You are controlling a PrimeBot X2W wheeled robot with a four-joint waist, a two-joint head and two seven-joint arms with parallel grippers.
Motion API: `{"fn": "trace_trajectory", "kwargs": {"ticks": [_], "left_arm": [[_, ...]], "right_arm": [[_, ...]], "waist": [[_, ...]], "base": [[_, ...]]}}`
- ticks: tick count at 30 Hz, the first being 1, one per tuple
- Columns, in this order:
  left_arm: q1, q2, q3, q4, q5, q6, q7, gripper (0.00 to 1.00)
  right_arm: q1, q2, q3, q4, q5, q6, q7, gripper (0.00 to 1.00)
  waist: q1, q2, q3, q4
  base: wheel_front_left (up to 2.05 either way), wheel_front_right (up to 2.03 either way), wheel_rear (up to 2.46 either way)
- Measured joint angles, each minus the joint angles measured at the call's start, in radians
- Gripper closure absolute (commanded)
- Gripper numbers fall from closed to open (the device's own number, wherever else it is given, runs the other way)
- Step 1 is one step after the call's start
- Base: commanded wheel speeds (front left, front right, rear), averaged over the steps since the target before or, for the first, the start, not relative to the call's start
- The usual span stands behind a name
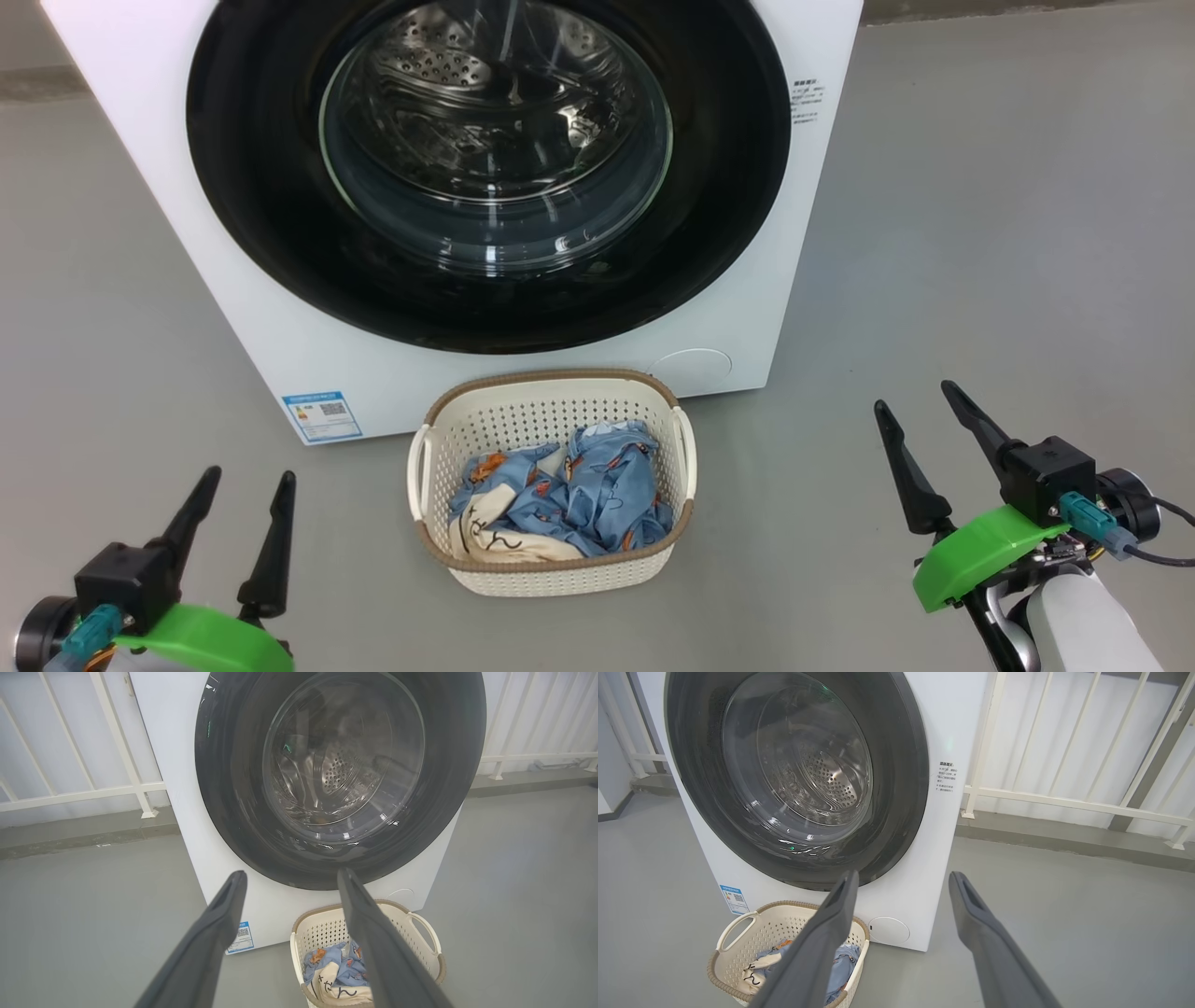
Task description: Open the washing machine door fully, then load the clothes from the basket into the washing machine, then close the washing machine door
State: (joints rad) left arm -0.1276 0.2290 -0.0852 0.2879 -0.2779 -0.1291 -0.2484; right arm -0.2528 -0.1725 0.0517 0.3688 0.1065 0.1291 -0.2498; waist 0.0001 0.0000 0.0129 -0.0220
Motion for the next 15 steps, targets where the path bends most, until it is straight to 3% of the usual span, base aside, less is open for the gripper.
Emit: {"fn": "trace_trajectory", "kwargs": {"ticks": [15], "left_arm": [[0.0,0.001,0.0,0.0,-0.002,0.0,0.0,0.0]], "right_arm": [[0.0,0.012,-0.015,0.018,0.027,0.0,0.0,0.0]], "waist": [[0.0,0.0,-0.007,-0.003]], "base": [[0.0,0.0,0.0]]}}
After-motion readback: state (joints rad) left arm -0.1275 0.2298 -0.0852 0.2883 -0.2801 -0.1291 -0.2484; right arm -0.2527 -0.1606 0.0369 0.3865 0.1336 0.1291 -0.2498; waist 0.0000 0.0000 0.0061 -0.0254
